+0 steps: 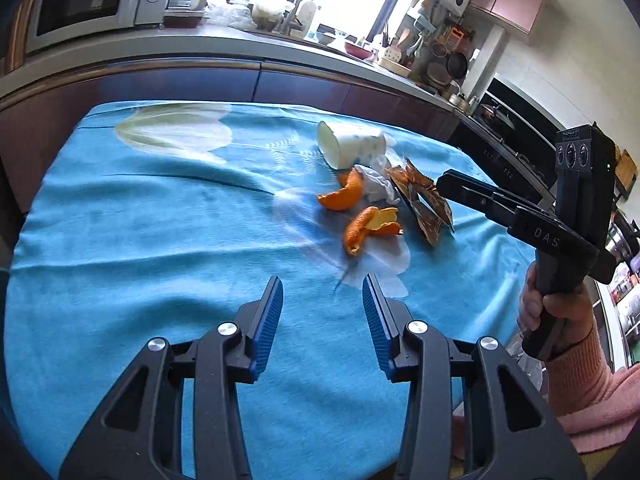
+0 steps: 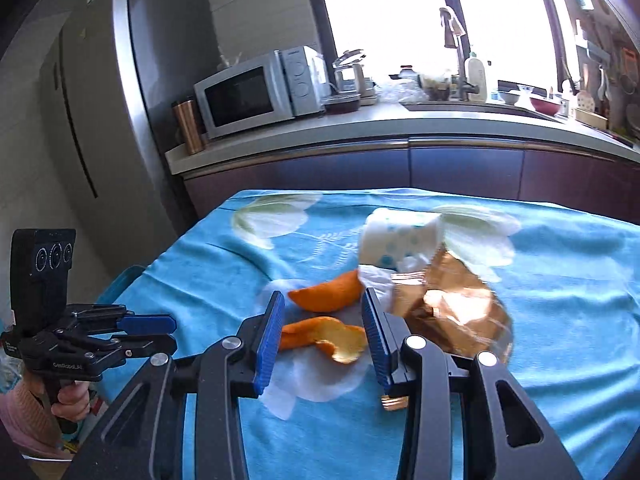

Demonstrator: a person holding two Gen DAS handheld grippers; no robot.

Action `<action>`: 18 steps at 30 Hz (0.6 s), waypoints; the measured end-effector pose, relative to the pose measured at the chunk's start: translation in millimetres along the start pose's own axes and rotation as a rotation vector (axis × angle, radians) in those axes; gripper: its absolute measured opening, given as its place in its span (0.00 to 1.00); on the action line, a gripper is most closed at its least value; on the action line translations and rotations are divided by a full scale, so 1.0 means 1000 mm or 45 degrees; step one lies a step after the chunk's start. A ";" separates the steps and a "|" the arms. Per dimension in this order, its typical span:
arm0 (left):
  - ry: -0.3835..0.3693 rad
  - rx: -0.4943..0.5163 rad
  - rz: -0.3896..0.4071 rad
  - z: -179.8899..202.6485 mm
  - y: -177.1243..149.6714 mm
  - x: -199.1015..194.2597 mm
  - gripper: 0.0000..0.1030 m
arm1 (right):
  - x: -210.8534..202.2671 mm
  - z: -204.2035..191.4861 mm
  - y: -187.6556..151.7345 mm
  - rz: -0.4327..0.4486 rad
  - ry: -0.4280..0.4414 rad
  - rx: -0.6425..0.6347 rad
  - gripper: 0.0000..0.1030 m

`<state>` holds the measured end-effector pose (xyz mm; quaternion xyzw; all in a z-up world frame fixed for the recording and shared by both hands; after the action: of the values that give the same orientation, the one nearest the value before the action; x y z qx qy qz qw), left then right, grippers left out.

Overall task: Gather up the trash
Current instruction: 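Return both tools to the table and close the left tool on an orange peel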

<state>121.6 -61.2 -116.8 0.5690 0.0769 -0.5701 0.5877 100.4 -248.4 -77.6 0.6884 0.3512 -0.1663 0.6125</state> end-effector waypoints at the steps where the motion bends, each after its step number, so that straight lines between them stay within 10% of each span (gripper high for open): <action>1: -0.009 0.005 -0.012 0.003 0.003 0.005 0.39 | -0.002 0.009 -0.001 0.005 -0.027 0.011 0.37; 18: 0.017 0.014 -0.168 0.026 0.030 0.074 0.39 | 0.018 0.062 -0.024 -0.120 -0.243 -0.041 0.39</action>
<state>155.2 -133.2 -145.3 0.5696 0.1151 -0.6043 0.5451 108.6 -302.8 -119.2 0.6422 0.3258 -0.2541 0.6456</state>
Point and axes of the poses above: each gripper's, at about its wrist camera, not at the fingertips, and x roughly the way its jaws point, z to its right, y to its top, the point moved 7 cm from there along x, roughly the way its jaws point, and after that the axes turned 8 degrees about -z, right-handed, at the moved point
